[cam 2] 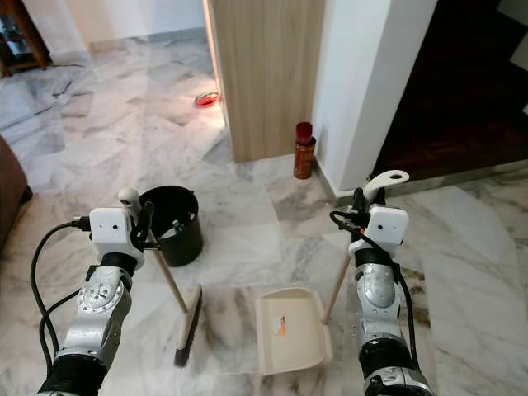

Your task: Sweep floor

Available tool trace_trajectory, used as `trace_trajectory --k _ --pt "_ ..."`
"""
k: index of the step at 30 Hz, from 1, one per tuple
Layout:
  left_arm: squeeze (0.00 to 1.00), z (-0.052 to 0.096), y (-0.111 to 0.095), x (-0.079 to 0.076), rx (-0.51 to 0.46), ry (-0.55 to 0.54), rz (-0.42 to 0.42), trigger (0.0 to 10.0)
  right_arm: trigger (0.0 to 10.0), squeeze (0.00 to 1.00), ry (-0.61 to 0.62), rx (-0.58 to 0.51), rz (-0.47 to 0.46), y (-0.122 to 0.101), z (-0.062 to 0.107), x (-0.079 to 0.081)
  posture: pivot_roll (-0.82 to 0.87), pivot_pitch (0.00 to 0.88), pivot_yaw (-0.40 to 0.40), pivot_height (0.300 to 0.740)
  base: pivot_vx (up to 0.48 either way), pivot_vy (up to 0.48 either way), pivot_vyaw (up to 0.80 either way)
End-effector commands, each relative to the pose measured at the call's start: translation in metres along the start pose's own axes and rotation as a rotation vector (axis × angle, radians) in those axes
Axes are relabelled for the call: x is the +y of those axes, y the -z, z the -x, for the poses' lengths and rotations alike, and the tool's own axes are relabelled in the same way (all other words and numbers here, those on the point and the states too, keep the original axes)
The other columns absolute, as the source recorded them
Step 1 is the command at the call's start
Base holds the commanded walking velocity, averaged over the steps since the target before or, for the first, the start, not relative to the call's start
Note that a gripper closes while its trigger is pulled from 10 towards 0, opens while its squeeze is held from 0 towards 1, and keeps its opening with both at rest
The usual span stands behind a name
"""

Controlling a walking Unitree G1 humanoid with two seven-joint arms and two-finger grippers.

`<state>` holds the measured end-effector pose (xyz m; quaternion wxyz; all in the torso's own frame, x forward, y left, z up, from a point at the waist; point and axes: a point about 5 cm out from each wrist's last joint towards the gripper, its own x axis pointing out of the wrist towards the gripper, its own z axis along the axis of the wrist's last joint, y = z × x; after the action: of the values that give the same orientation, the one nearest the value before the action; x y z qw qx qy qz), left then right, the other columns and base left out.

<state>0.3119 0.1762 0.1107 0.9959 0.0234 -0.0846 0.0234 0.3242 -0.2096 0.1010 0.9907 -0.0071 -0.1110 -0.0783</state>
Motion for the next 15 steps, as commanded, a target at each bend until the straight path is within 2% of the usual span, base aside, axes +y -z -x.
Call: trace_trajectory --k 1,10,15 --pt "0.00 -0.0016 -0.0073 0.0051 -0.047 -0.025 -0.016 10.0 10.0 0.00 -0.005 -0.053 -0.012 -0.0142 -0.0108 0.0015 0.00 0.000 0.036 0.740 0.000 0.000 -0.80" --pt "0.00 -0.0010 -0.0062 0.0093 -0.038 -0.029 -0.045 10.0 10.0 0.00 0.021 -0.078 -0.015 -0.0193 -0.0115 -0.0003 0.02 0.002 0.058 0.740 0.000 0.000 -0.80" --pt "0.00 -0.0037 -0.0104 0.0091 -0.047 -0.034 -0.051 10.0 10.0 0.00 0.031 -0.058 -0.023 -0.0156 -0.0101 0.0035 0.03 0.023 0.053 0.740 0.000 -0.268 -0.80"
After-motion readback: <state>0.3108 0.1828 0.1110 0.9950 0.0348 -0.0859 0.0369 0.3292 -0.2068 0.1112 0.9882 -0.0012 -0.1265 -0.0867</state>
